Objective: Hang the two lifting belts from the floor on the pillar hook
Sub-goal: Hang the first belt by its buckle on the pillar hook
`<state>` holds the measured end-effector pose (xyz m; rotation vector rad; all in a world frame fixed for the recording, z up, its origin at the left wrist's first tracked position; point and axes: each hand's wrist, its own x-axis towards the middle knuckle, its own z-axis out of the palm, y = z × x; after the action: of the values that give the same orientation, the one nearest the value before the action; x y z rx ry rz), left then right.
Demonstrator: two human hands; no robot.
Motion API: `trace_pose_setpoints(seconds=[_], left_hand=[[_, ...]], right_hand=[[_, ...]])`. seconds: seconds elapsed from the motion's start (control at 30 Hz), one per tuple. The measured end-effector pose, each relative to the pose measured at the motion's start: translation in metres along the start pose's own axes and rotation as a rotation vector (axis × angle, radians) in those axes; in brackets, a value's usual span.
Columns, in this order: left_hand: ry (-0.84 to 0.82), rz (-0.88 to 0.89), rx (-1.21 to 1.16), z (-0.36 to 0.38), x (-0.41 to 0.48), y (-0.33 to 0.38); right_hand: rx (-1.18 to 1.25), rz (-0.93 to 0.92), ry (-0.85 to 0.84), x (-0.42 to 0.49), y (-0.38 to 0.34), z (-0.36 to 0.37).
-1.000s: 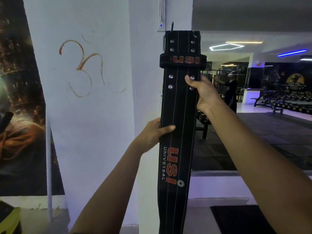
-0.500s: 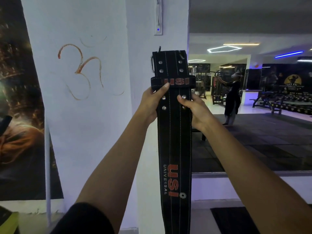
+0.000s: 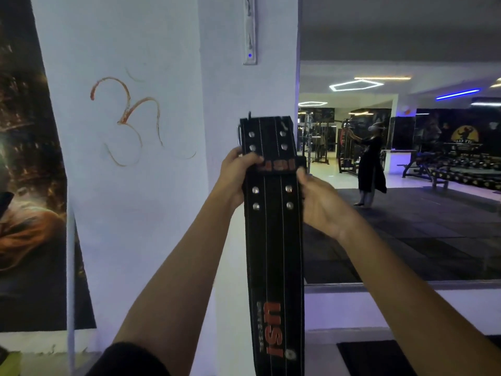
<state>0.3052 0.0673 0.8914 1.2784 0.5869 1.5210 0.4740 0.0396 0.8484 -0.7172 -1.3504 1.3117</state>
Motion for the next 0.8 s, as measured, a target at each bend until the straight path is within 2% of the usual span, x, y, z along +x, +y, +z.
trace_pose_setpoints(seconds=[0.07, 0.23, 0.4, 0.5, 0.57, 0.63, 0.8], left_hand=[[-0.024, -0.006, -0.015, 0.0, -0.003, -0.005], [-0.08, 0.006, 0.061, -0.001, -0.007, -0.005], [-0.109, -0.06, 0.127, -0.001, -0.006, 0.007], [0.009, -0.158, 0.149, 0.002, 0.007, 0.023], [0.18, -0.135, 0.189, 0.005, 0.014, 0.027], [0.268, -0.073, 0.206, 0.006, 0.019, 0.029], [0.202, 0.039, 0.136, -0.003, 0.033, 0.039]], right_hand=[[-0.056, 0.088, 0.037, 0.005, -0.02, 0.007], [-0.132, -0.002, 0.248, 0.026, -0.058, 0.019], [-0.055, 0.014, 0.373, 0.094, -0.04, -0.014], [-0.002, 0.018, 0.417, 0.074, -0.048, 0.019], [-0.057, -0.001, 0.428, 0.064, -0.05, 0.038], [-0.094, -0.031, 0.431, 0.063, -0.05, 0.046], [-0.138, -0.192, 0.446, 0.071, -0.054, 0.059]])
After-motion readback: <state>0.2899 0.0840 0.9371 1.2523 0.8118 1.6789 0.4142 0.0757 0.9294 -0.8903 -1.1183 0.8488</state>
